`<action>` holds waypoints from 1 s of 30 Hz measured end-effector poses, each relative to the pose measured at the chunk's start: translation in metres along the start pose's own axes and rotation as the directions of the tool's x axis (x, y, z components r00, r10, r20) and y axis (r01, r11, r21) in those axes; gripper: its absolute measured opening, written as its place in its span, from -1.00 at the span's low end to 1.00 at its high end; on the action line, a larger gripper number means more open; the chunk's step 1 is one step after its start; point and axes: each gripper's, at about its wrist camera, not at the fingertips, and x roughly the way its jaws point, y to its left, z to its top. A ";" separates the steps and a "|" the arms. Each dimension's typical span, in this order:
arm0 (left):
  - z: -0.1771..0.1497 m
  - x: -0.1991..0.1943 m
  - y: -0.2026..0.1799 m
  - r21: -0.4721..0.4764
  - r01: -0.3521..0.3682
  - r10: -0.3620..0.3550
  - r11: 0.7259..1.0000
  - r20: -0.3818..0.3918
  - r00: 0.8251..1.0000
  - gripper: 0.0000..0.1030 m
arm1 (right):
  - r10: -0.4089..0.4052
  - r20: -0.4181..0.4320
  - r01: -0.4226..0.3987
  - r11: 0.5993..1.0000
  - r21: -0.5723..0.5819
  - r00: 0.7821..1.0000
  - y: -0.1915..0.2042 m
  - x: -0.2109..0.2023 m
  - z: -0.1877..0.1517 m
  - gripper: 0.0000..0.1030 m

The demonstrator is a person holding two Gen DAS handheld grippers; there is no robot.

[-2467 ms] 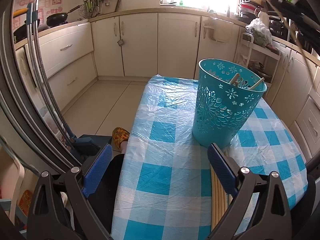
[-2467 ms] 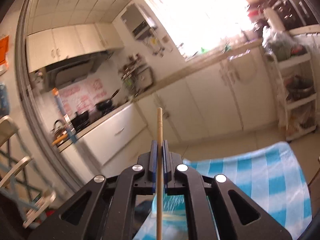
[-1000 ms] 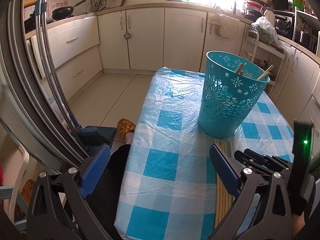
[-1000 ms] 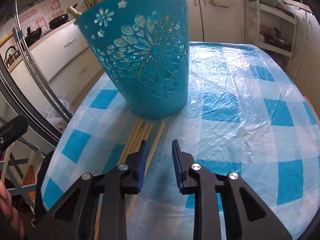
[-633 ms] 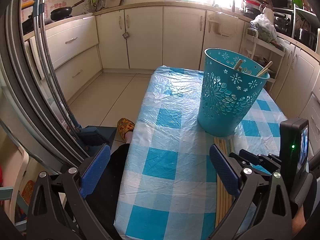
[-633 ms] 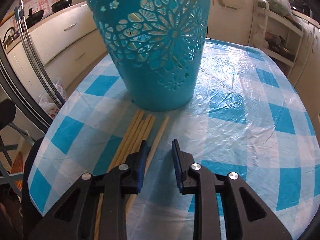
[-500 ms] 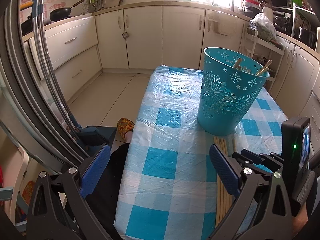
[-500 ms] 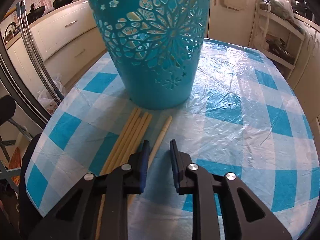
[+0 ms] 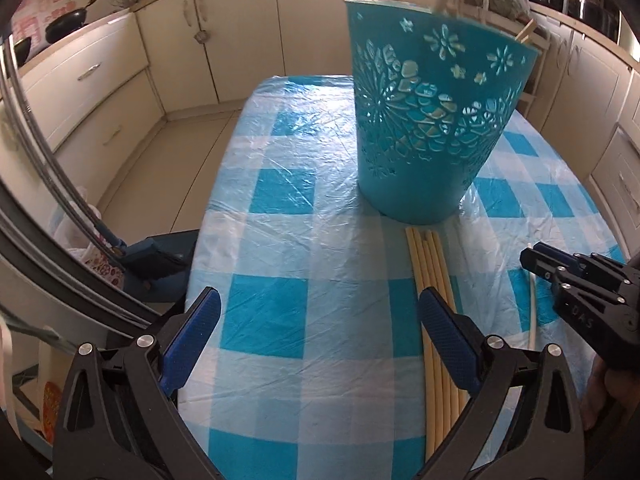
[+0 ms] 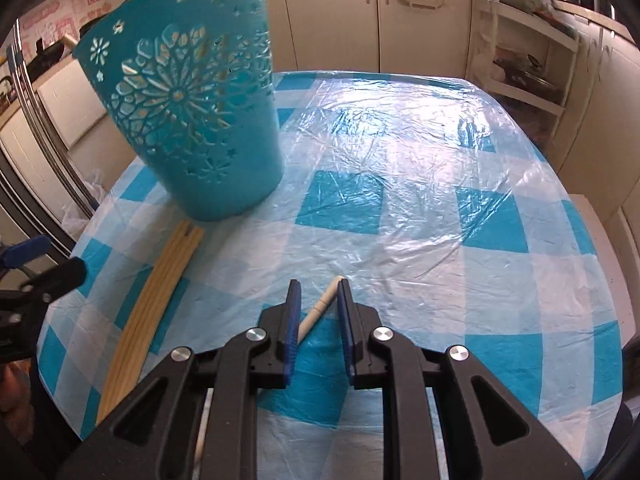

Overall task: Organize utensils
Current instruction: 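Move the open right tool toward a loose chopstick on the cloth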

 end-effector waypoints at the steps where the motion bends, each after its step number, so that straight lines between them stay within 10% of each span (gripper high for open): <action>1: 0.001 0.003 -0.002 0.005 -0.002 0.002 1.000 -0.004 1.000 0.85 | 0.000 0.004 0.000 1.000 -0.002 1.000 0.000 0.000 0.000 -0.62; 16: 0.012 0.039 -0.030 0.091 -0.053 0.059 0.994 -0.055 0.997 0.85 | 0.063 -0.012 -0.062 0.995 0.074 0.998 -0.010 -0.007 -0.006 -0.56; 30: 0.016 0.037 -0.020 0.051 -0.056 0.059 0.997 -0.067 0.996 0.85 | 0.067 -0.120 -0.084 0.985 -0.149 0.991 0.004 0.007 0.017 -0.61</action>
